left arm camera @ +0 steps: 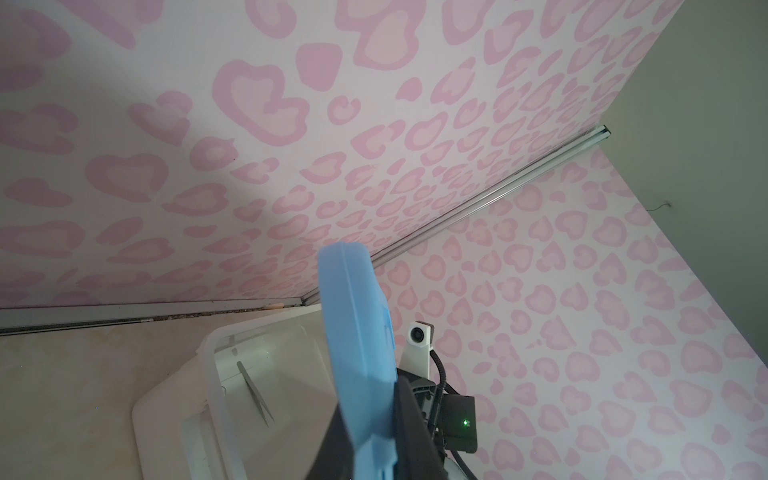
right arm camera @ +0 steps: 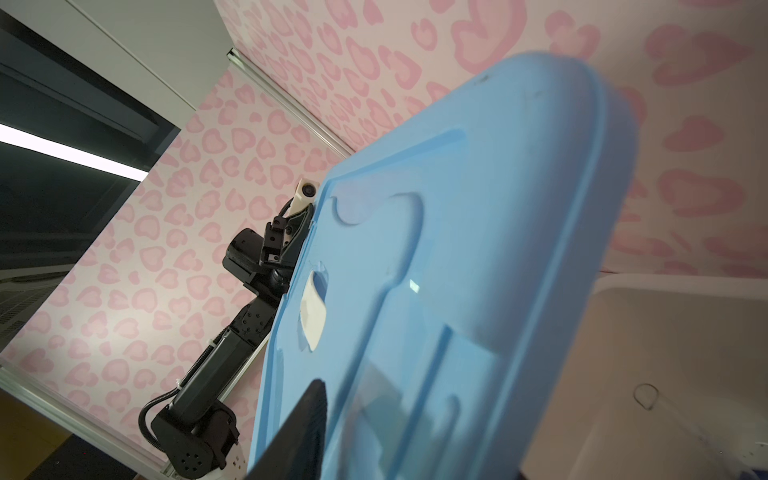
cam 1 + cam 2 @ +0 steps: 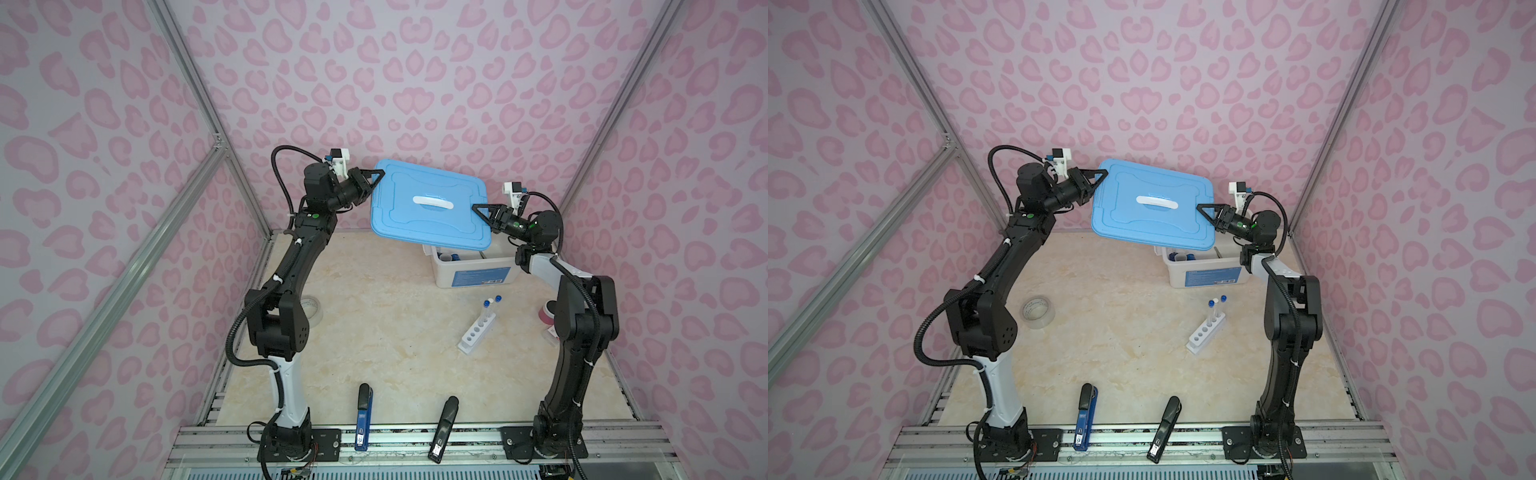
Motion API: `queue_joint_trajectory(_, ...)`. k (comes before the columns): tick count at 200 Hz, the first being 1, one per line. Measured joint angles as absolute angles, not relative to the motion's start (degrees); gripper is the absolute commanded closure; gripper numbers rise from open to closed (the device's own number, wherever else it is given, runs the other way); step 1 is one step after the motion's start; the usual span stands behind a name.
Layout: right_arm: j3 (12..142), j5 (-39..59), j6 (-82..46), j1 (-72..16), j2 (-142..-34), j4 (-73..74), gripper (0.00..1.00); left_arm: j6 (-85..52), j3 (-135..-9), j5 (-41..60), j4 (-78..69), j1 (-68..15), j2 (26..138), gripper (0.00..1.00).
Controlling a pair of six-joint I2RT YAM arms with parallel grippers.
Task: Organize the chemistry lab equipment
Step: 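Carry the blue lid over the white bin with both grippers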
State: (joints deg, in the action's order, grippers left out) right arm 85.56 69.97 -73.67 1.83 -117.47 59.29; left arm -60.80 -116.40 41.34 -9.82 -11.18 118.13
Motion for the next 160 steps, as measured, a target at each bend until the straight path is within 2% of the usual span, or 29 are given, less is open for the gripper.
queue_joint_trajectory(46, 88.9, 65.5, -53.9, 4.1, -114.3, 29.9, 0.58, -59.7, -125.5, 39.9, -6.5, -13.5, 126.2, 0.92)
queue_joint_trajectory(72, 91.8, 63.8, -46.5, 5.4, -114.4, 17.0, 0.60, -58.4, -128.7, 38.9, -4.8, -14.8, 129.7, 0.88)
queue_joint_trajectory(114, 92.8, 59.9, -44.4, 6.3, -115.5, 9.5, 0.59, -55.8, -130.7, 35.7, -2.5, -16.8, 134.3, 0.79)
queue_joint_trajectory(160, 93.3, 58.7, -42.9, 8.1, -115.5, 9.7, 0.60, -54.0, -133.4, 33.1, 0.1, -18.7, 138.0, 0.67)
